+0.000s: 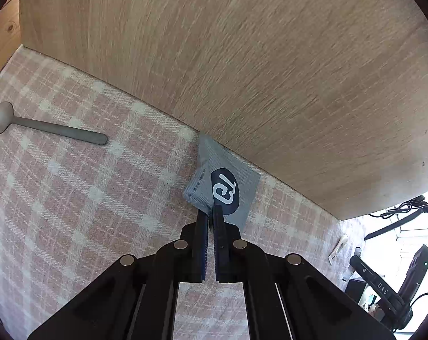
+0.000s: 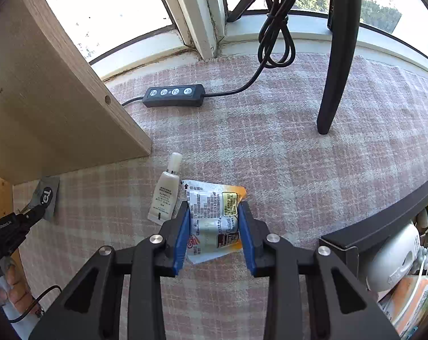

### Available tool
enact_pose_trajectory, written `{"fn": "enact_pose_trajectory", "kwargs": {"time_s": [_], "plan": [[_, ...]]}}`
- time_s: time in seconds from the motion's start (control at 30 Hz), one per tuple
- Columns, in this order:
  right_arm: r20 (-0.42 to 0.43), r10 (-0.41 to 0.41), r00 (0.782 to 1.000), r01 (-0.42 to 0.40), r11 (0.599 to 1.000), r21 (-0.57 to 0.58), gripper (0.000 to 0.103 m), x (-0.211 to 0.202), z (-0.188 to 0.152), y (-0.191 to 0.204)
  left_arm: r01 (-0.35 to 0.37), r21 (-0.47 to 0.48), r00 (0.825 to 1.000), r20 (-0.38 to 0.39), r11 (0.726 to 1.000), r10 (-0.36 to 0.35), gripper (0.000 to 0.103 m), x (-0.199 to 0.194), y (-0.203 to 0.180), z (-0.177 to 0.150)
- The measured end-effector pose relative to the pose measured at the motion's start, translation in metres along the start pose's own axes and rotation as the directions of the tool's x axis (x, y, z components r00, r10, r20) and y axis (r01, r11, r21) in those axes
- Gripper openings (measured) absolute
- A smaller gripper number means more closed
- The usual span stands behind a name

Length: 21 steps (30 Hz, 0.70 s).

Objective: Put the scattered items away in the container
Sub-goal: 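Carry the card and snack packet over the tray and open both grippers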

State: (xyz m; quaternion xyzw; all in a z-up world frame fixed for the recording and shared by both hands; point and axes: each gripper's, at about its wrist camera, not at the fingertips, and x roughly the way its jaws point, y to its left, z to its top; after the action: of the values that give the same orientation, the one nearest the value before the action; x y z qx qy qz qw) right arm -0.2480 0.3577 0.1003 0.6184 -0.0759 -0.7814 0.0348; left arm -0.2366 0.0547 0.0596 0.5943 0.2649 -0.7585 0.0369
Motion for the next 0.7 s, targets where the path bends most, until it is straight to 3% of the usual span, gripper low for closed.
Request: {"fn": "enact_pose_trajectory", "kwargs": {"time_s": [0.27, 0.47, 0.53, 0.7], "plan": [[0.019, 0.019, 1.000, -0.019, 1.000, 0.011, 0.031, -0.021, -0.011, -0.027, 0.019, 0.010, 1.000, 0.019, 1.000, -0.020, 0.001, -0.026, 0.006, -0.030], [0.057, 0.036, 0.998, -0.037, 0.999, 0.018, 0.031, -0.048, -0.018, -0.025, 0.017, 0.052, 0.998, 0.067, 0.998, -0.020, 0.000, -0.059, -0.010, -0.033], [0.072, 0.041, 0.997, -0.043, 0.999, 0.016, 0.031, -0.053, 0.000, -0.016, 0.036, 0.061, 0.997, 0.068, 0.997, -0.040, 0.000, -0.067, -0.015, -0.037], [0.114, 0.058, 0.992, -0.060, 0.998, 0.015, 0.031, -0.091, -0.014, -0.026, 0.059, 0.099, 0.994, 0.082, 0.993, -0.067, 0.000, -0.087, -0.041, -0.041]]}}
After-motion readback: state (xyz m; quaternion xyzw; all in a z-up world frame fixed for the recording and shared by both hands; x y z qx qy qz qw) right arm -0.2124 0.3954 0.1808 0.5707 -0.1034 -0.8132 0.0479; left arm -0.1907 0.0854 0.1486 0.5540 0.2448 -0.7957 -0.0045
